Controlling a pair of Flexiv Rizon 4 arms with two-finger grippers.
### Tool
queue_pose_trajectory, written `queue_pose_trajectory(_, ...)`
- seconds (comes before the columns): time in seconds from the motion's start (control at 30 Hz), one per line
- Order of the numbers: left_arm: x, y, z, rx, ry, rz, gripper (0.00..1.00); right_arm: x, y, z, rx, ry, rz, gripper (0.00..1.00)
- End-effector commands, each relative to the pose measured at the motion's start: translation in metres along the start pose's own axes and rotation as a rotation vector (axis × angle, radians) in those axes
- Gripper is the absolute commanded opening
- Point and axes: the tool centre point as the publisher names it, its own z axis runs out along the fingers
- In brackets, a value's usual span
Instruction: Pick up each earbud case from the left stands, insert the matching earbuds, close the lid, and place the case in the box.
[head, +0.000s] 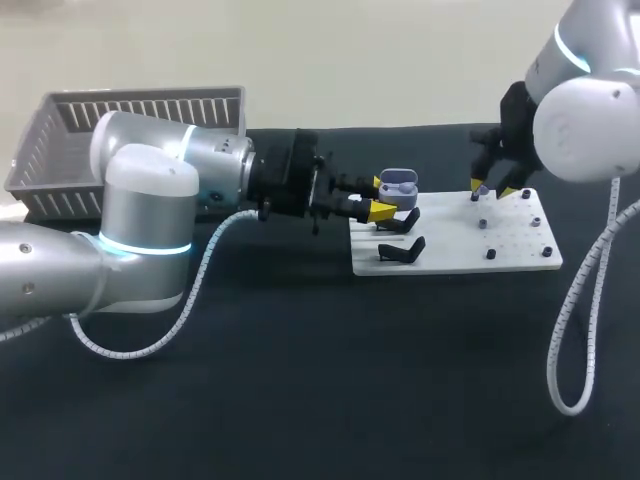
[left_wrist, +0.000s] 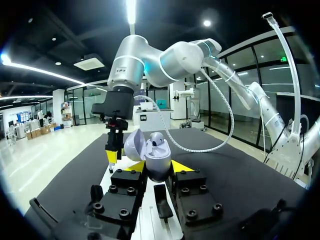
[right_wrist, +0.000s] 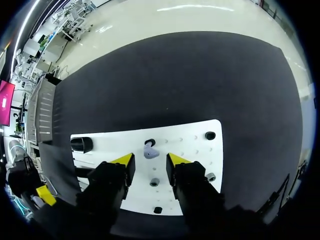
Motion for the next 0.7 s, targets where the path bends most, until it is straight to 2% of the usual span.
queue_pose_trajectory(0.03,0.001,0.000,0.000,-0.002,-0.001,0.002,0.00,-0.004,0.000,0.003,-0.004,0.012,0.000,0.39)
queue_pose_trajectory(0.7,0.001,0.000,0.000,-0.002,-0.001,0.002,0.00,-0.007,0.001,0.013,-0.002,0.036,0.005,0.25)
